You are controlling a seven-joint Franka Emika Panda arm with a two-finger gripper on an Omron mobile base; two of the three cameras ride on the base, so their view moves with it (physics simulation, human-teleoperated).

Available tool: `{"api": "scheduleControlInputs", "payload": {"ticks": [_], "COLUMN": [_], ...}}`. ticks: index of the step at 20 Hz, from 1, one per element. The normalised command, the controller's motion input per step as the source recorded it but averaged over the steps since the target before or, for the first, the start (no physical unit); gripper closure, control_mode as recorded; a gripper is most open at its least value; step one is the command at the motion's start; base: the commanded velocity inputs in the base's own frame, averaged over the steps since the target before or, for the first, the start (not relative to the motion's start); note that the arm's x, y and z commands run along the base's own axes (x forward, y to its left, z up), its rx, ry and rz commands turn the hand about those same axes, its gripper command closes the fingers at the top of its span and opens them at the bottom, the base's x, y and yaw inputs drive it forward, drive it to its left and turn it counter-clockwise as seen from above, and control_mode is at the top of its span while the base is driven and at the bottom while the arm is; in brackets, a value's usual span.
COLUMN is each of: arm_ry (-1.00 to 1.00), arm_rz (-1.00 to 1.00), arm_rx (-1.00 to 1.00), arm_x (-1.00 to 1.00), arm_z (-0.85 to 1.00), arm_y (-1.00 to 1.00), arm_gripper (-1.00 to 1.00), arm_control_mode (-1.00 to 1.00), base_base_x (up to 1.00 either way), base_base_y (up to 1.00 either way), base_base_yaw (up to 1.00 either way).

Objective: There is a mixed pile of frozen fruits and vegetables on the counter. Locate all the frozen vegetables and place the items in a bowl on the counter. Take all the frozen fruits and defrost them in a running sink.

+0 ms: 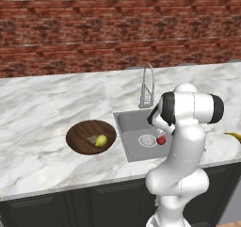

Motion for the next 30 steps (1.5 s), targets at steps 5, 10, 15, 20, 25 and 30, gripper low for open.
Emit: {"api": "scheduleControlInputs", "payload": {"ticks": [5,10,15,20,25,30], "arm_ry": [0.0,0.0,0.01,0.06,0.13,0.14], "arm_rz": [0.0,0.0,0.0,0.03,0.02,0.0], "arm_rx": [0.04,0.04,0.01,-0.01,-0.01,0.0], "arm_x": [-0.1,-0.11,-0.14,-0.03,-0.15,-0.14], "arm_z": [0.53,0.5,0.44,0.22,0.23,0.32], "arm_y": [0.0,-0.01,-0.07,-0.15,-0.12,-0.15], "arm_gripper": [-1.0,-1.0,-1.0,-1.0,-1.0,-1.0], "arm_control_mode": [-1.0,-1.0,-1.0,-1.0,-1.0,-1.0], "base_base_x": [0.0,0.0,0.0,0.0,0.0,0.0], "base_base_y": [0.0,0.0,0.0,0.0,0.0,0.0], "base_base_yaw": [0.0,0.0,0.0,0.0,0.0,0.0]}}
